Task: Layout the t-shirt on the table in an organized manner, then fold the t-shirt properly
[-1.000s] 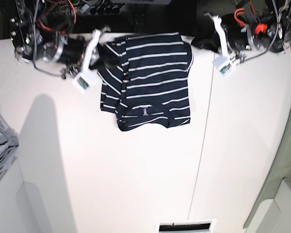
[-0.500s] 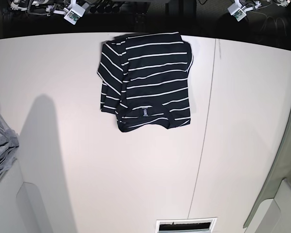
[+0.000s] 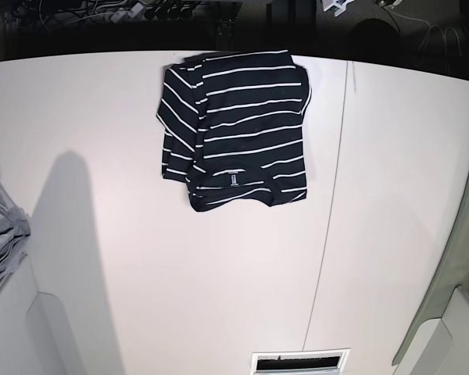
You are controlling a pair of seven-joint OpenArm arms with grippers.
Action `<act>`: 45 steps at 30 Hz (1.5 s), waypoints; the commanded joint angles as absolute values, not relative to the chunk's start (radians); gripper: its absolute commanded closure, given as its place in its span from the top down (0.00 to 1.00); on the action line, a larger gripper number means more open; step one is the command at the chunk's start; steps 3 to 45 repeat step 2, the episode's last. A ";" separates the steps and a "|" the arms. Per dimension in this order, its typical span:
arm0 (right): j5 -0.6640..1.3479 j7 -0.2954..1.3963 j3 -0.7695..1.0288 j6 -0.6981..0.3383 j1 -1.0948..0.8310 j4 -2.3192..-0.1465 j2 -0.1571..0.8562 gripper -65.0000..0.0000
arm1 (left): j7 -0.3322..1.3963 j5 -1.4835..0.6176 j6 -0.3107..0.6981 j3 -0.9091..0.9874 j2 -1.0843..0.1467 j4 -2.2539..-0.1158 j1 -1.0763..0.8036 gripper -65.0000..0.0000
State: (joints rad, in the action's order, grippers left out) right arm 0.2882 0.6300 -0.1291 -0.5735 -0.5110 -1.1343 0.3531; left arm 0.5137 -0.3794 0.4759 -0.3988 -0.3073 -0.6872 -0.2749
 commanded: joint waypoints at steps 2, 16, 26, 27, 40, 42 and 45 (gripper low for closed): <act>0.295 0.632 -0.126 -0.579 -0.483 -1.102 0.335 0.00 | 0.512 -0.381 0.482 -0.407 -0.294 -0.671 -0.257 0.00; 0.295 0.632 -0.126 -0.579 -0.483 -1.102 0.335 0.00 | 0.512 -0.381 0.482 -0.407 -0.294 -0.671 -0.257 0.00; 0.295 0.632 -0.126 -0.579 -0.483 -1.102 0.335 0.00 | 0.512 -0.381 0.482 -0.407 -0.294 -0.671 -0.257 0.00; 0.295 0.632 -0.126 -0.579 -0.483 -1.102 0.335 0.00 | 0.512 -0.381 0.482 -0.407 -0.294 -0.671 -0.257 0.00; 0.295 0.632 -0.126 -0.579 -0.483 -1.102 0.335 0.00 | 0.512 -0.381 0.482 -0.407 -0.294 -0.671 -0.257 0.00; 0.295 0.632 -0.126 -0.579 -0.483 -1.102 0.335 0.00 | 0.512 -0.381 0.482 -0.407 -0.294 -0.671 -0.257 0.00; 0.295 0.632 -0.126 -0.579 -0.483 -1.102 0.335 0.00 | 0.512 -0.381 0.482 -0.407 -0.294 -0.671 -0.257 0.00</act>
